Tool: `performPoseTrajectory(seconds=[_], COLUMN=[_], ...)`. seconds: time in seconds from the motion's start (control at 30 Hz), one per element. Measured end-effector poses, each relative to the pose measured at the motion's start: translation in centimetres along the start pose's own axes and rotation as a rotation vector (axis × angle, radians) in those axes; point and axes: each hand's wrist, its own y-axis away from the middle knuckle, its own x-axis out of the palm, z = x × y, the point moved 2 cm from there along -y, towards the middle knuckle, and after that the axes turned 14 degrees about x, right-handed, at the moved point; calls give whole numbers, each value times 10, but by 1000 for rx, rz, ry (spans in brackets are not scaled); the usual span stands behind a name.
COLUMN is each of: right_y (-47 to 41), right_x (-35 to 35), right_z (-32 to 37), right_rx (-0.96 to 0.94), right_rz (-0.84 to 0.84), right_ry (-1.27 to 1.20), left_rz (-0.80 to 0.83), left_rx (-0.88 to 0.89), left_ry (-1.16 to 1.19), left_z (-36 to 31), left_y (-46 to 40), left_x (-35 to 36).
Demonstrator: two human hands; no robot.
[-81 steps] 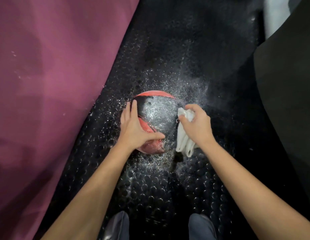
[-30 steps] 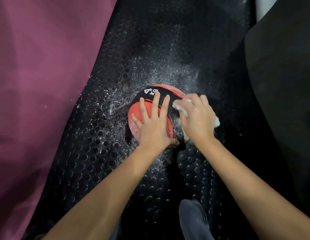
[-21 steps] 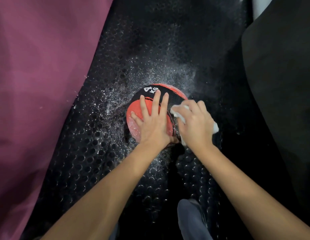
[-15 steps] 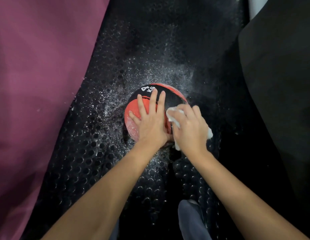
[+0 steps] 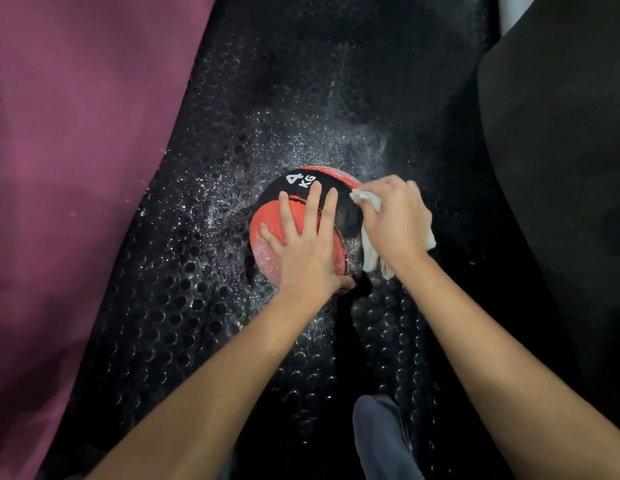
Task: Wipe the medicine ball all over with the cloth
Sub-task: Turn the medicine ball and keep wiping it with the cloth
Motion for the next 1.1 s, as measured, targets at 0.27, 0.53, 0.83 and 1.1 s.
performPoseTrajectory(seconds=[0.27, 0.53, 0.83, 1.1], right_y=[15, -5, 15, 26], right_x=[-1, 9, 0, -2], right_z=[-1, 0, 9, 23], right_rx=[-61, 57, -179, -306], right_rz=[-13, 43, -30, -35], right_ry=[-18, -80, 132, 126], left_rz=[17, -112, -163, -178], left_rx=[9, -10, 0, -1], left_ry=[-1, 179, 182, 188], left_z=[2, 24, 17, 15], left_y=[1, 4, 0, 10], left_x=[-3, -10, -8, -7])
